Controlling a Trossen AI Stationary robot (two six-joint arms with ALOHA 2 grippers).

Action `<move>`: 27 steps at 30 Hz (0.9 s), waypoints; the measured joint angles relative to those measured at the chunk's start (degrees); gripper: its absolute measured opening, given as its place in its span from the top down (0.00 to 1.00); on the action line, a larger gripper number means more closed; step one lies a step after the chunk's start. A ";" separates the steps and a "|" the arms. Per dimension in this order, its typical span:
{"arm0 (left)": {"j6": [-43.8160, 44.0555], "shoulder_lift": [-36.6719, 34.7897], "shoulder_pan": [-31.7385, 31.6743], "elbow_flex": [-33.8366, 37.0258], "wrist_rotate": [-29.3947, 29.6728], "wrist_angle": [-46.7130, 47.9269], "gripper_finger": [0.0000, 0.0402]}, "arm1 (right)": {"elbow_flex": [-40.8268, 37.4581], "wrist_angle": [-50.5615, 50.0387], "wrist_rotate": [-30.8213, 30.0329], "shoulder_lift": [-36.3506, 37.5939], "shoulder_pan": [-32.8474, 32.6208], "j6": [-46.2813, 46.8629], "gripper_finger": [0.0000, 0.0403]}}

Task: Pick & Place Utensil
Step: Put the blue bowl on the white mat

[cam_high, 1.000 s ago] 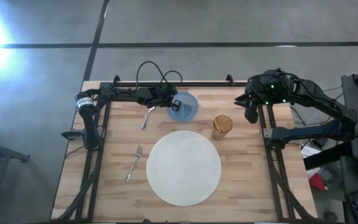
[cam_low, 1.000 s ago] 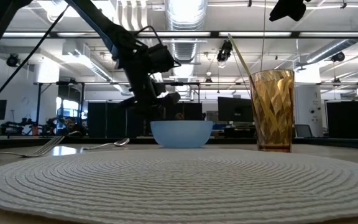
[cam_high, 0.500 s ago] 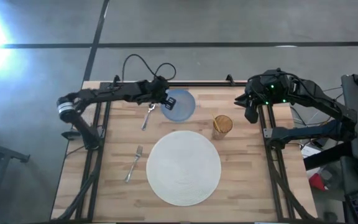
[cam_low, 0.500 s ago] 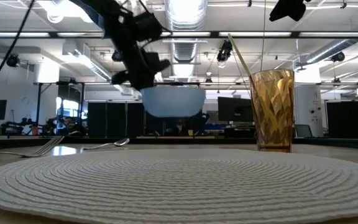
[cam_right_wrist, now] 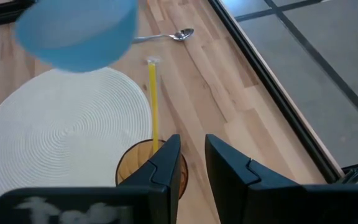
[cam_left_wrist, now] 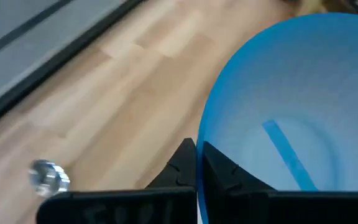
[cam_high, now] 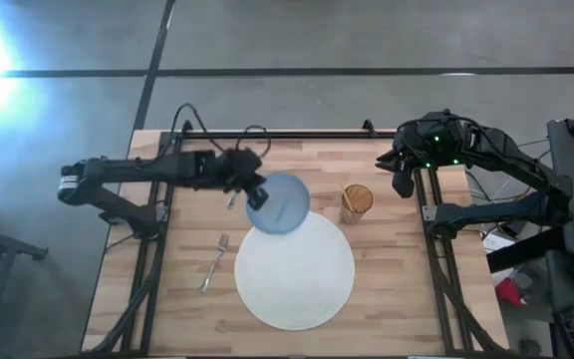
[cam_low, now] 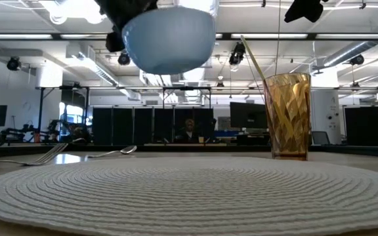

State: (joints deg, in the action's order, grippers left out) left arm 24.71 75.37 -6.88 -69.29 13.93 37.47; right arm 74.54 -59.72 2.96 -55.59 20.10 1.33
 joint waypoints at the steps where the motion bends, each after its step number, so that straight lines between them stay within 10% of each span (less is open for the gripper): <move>1: 0.39 -0.04 1.52 0.10 0.02 0.00 1.00 | 0.00 0.00 0.00 0.00 0.02 0.30 0.83; 27: 3.82 17.81 16.55 0.24 -1.05 -9.07 1.00 | 0.00 0.03 0.09 0.00 0.00 2.55 0.83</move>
State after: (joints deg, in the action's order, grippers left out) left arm 28.53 93.18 9.67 -69.06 12.88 28.41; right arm 74.54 -59.70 3.05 -55.59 20.10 3.88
